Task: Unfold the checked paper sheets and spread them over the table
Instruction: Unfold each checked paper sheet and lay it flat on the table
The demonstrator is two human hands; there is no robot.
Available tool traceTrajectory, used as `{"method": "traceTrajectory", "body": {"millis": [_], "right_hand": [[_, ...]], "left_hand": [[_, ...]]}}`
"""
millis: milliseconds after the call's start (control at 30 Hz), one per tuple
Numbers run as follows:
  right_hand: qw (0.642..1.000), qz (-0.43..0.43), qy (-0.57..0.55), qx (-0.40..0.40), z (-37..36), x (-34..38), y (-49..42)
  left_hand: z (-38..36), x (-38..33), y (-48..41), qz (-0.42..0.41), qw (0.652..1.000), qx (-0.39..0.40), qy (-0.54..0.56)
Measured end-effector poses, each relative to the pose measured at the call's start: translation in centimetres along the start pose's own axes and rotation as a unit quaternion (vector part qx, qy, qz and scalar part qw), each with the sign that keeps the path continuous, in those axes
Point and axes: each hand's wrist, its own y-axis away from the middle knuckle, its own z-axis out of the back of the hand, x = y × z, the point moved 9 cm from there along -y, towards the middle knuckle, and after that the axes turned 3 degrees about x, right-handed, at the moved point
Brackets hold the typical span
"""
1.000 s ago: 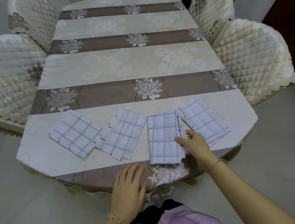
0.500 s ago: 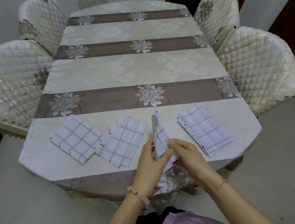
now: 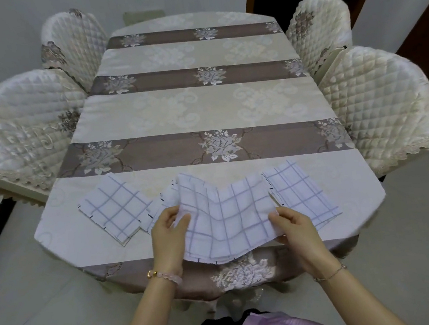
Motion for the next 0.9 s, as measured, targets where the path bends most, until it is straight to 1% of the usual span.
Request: {"method": "traceTrajectory", "body": {"millis": [100, 167, 233, 267, 300, 333, 367, 400, 433, 467, 533, 600, 667, 700, 800, 900], "right_hand": [[0.999, -0.023, 0.032, -0.013, 0.9, -1.5, -0.4], [0.997, -0.044, 0.058, -0.002, 0.8, -2.7, -0.7], [0.995, -0.067, 0.076, 0.013, 0.5, -3.7, -0.8], [0.994, -0.076, 0.081, 0.019, 0.4, -4.0, -0.8], [0.993, -0.085, 0.081, 0.025, 0.2, -4.1, -0.7], [0.992, -0.092, 0.079, 0.031, 0.0, -4.1, -0.5], [0.992, -0.097, 0.072, 0.034, -0.1, -4.1, -0.4], [0.992, -0.101, 0.062, 0.036, -0.2, -4.0, -0.3], [0.993, -0.107, 0.047, 0.034, -0.2, -4.0, -0.2], [0.992, -0.115, 0.025, 0.032, -0.2, -4.0, -0.1], [0.991, -0.131, -0.025, 0.029, -0.4, -4.0, 0.2], [0.988, -0.137, -0.068, 0.033, -0.8, -3.7, 0.5], [0.984, -0.141, -0.097, 0.045, -1.3, -3.3, 0.9], [0.984, -0.14, -0.101, 0.056, -1.6, -3.2, 1.0], [0.982, -0.125, -0.103, 0.092, -2.4, -2.5, 1.3], [0.985, -0.081, -0.091, 0.12, -3.0, -1.2, 1.6]], "left_hand": [[1.9, 1.6, -0.9, 0.03, 0.999, -0.031, 0.027], [2.6, 2.5, -1.2, 0.043, 0.998, -0.036, 0.029], [2.7, 3.4, -1.4, 0.057, 0.998, -0.029, 0.008], [2.7, 3.8, -1.4, 0.064, 0.997, -0.028, -0.022], [2.8, 3.9, -1.3, 0.063, 0.995, -0.034, -0.075], [2.8, 3.6, -1.1, 0.045, 0.988, -0.042, -0.14], [2.5, 3.0, -0.8, 0.009, 0.978, -0.046, -0.204], [1.7, 2.1, -0.3, -0.038, 0.966, -0.038, -0.253], [0.4, 1.5, 0.3, -0.081, 0.955, -0.011, -0.284], [-1.3, 1.1, 1.0, -0.113, 0.948, 0.035, -0.297], [-4.9, 1.2, 2.9, -0.147, 0.932, 0.141, -0.3], [-7.7, 1.4, 4.5, -0.163, 0.912, 0.206, -0.314], [-9.8, 1.4, 5.4, -0.174, 0.893, 0.226, -0.348], [-10.4, 1.4, 5.6, -0.175, 0.89, 0.226, -0.355], [-10.9, 1.2, 5.6, -0.159, 0.908, 0.215, -0.323], [-10.7, 0.5, 5.3, -0.138, 0.934, 0.215, -0.251]]}}
